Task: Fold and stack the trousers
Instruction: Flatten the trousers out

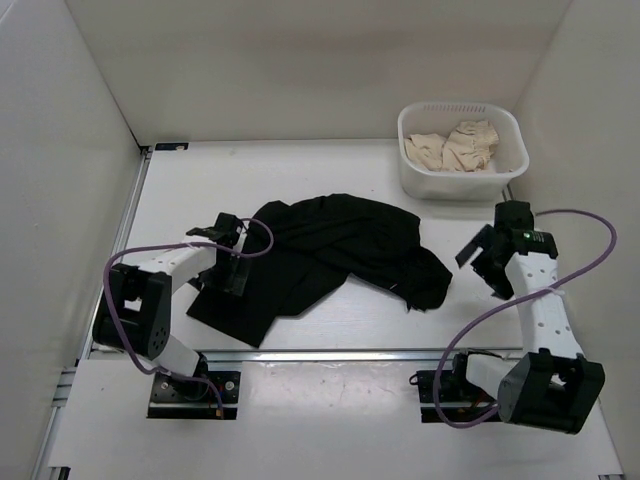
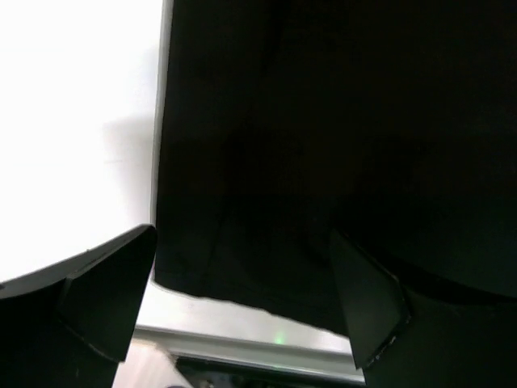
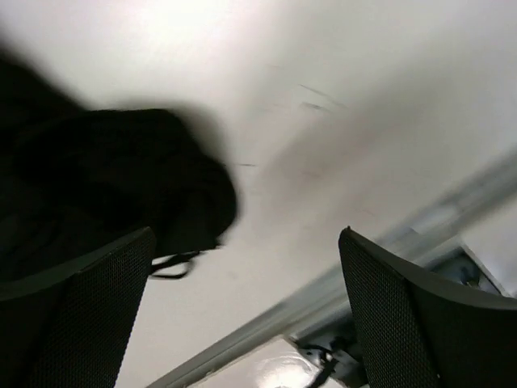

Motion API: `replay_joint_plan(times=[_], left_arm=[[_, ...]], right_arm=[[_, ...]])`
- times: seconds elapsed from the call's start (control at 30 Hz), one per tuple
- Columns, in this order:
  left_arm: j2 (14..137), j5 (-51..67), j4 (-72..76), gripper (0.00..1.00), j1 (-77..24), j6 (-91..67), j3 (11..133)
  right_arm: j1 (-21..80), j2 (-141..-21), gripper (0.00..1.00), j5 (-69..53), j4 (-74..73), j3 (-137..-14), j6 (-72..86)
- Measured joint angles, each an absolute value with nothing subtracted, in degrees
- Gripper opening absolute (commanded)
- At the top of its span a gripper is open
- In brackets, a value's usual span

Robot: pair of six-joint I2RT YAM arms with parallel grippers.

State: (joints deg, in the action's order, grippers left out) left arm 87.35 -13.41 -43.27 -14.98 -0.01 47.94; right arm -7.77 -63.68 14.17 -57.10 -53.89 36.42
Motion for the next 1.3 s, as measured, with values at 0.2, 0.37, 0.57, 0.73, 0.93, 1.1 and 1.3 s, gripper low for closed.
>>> replay_joint_plan(times=[0.2,0.37,0.57,0.73,0.93,1.1,1.3], left_arm=[[87.5,-19.9,-43.2,1.00,-14.3,0.0,47.6],[88.6,-20.3,-43.3,1.00,-13.3,0.2,47.9],[92.6,-15.4,-44.5,0.14,-12.7,0.8,50.1],[94.4,-15.9,-45.4,0.14,-12.8,1.2,51.1],[90.0,-18.0,-44.8,0.14,-2.5,0.8,52.4],[85.7,-18.8,-44.5,0.14,2.9,0.4,74.5],[95.3,-21.6,-39.3,0.36,-3.1,0.2,107.5]], right_arm=[[7.4,-73.1,0.99,7.4,-49.5,-66.2,29.9],[7.9,-81.1,0.99,5.5,-47.7,-66.9,26.8],[0.7,-81.1,0.99,0.3,-47.1,-54.1,23.8],[1.2,-84.3,0.75,-7.4,-44.1,-47.0,23.0],[6.6,-85.2,0.07,-14.3,-41.5,-46.0,20.9],[12.4,-85.2,0.00,-23.0,-42.7,-50.4,20.3],[16.8,-84.6,0.00,-37.1,-40.1,-68.5,23.1]])
